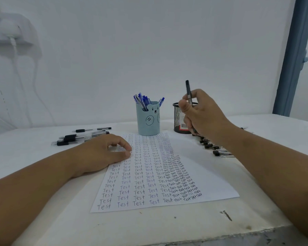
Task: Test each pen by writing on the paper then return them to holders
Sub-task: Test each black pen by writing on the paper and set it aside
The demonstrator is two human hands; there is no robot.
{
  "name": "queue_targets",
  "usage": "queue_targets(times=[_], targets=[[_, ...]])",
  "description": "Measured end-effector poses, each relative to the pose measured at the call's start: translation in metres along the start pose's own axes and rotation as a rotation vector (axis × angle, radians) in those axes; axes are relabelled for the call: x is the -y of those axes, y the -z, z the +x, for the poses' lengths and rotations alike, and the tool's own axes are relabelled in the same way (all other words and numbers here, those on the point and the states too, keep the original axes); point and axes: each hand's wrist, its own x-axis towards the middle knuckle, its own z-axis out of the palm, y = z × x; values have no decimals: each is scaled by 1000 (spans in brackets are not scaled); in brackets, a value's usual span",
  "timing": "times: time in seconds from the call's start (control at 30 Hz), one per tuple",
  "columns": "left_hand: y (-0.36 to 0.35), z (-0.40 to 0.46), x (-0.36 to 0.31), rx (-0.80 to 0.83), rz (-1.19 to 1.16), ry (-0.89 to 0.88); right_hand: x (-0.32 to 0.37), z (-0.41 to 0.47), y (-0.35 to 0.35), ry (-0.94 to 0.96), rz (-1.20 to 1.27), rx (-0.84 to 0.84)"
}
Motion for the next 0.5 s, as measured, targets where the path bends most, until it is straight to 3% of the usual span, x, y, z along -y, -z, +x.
queue_targets(times=[0.2,0.5], targets=[[0,0,0,-2,-21,2,-4,7,15,109,-487,46],[0,-1,-1,-2,-17,14,-18,15,56,-117,-821,80]])
